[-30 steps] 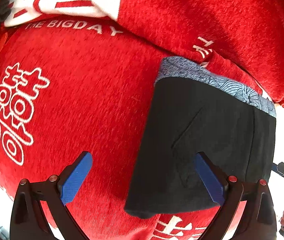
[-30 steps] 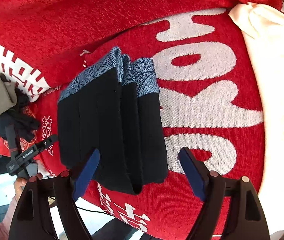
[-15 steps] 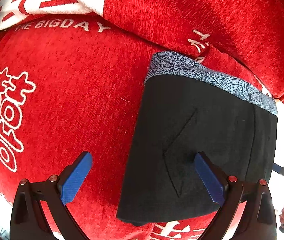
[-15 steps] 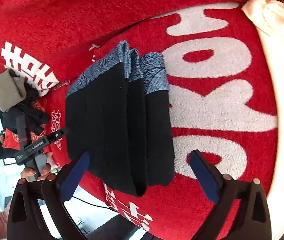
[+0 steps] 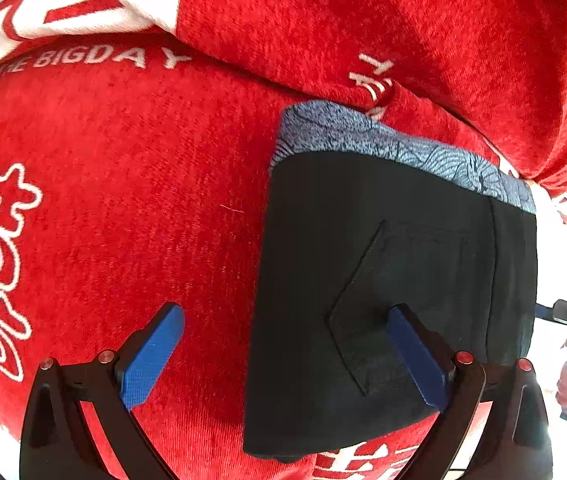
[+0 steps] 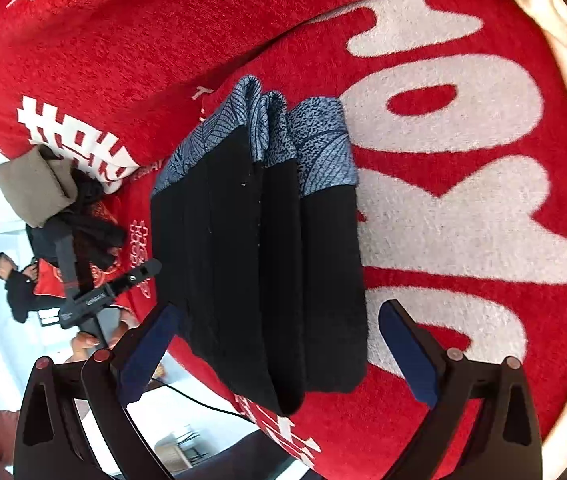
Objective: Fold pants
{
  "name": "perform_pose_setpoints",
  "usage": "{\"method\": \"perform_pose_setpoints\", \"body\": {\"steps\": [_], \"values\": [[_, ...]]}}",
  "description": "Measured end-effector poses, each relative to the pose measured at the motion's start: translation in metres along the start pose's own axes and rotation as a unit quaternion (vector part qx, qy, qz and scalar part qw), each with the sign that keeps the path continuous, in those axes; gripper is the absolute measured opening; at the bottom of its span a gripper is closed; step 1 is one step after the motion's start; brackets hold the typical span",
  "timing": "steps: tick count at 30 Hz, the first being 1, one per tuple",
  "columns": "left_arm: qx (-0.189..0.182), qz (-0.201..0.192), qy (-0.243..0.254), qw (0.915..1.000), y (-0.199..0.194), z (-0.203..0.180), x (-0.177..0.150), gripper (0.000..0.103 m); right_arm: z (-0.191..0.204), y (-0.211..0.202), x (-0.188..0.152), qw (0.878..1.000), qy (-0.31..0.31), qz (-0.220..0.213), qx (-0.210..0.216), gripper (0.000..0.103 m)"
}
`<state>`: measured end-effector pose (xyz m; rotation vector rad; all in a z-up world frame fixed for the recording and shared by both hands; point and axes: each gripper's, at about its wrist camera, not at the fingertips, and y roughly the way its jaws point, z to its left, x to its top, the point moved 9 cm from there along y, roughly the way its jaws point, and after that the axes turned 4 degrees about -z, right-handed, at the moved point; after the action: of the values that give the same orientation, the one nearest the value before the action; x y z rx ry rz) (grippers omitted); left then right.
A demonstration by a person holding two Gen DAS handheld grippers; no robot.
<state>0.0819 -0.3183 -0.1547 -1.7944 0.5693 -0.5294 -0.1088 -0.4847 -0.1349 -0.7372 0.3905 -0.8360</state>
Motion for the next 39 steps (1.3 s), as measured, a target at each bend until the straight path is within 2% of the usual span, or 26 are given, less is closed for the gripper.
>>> {"method": "perform_pose_setpoints", "body": {"steps": [4,8,13,14,15,16,17,20,22,30,34,39], "values": [[-0.027,0.008,0.009,0.9996,0.009,-0.013,0.000,0.102,-0.002,0.012,0.003,1.000,-0.003,0.011,0.006,0.101],[-0.037,0.012,0.021,0.9990,0.021,-0.025,0.001,0.102,0.001,0.025,0.004,0.999,-0.012,0.020,0.029,0.101],[-0.066,0.015,0.005,0.9977,0.037,-0.031,0.005,0.102,0.001,0.034,0.014,0.999,0.010,0.011,0.043,0.102],[-0.067,0.008,0.000,0.9977,0.037,-0.031,0.006,0.102,0.001,0.034,0.014,0.999,0.014,0.010,0.038,0.099],[-0.067,0.001,0.000,0.9977,0.035,-0.033,0.006,0.095,0.001,0.033,0.014,1.000,0.011,0.009,0.028,0.093],[-0.071,-0.008,0.004,0.9975,0.031,-0.035,0.006,0.092,-0.001,0.031,0.012,1.000,0.004,0.009,0.005,0.072],[-0.070,-0.015,0.007,0.9974,0.027,-0.038,0.005,0.085,-0.002,0.029,0.012,1.000,0.008,0.010,0.004,0.064],[-0.081,-0.029,0.018,0.9962,0.012,-0.048,0.003,0.061,0.002,0.018,0.011,0.999,0.035,0.000,0.032,0.048],[-0.083,-0.032,0.019,0.9959,0.004,-0.051,0.002,0.058,0.010,0.012,0.009,0.998,0.042,-0.006,0.051,0.045],[-0.089,-0.042,0.013,0.9951,-0.039,-0.051,-0.017,0.055,0.041,-0.001,-0.019,0.995,0.041,0.001,0.090,0.045],[-0.089,-0.055,0.023,0.9942,-0.069,-0.050,-0.036,0.055,0.057,-0.009,-0.043,0.993,0.049,0.000,0.111,0.045],[-0.073,-0.058,0.036,0.9950,-0.095,-0.026,-0.057,0.056,0.081,-0.001,-0.085,0.989,0.060,-0.011,0.136,0.044]]}}
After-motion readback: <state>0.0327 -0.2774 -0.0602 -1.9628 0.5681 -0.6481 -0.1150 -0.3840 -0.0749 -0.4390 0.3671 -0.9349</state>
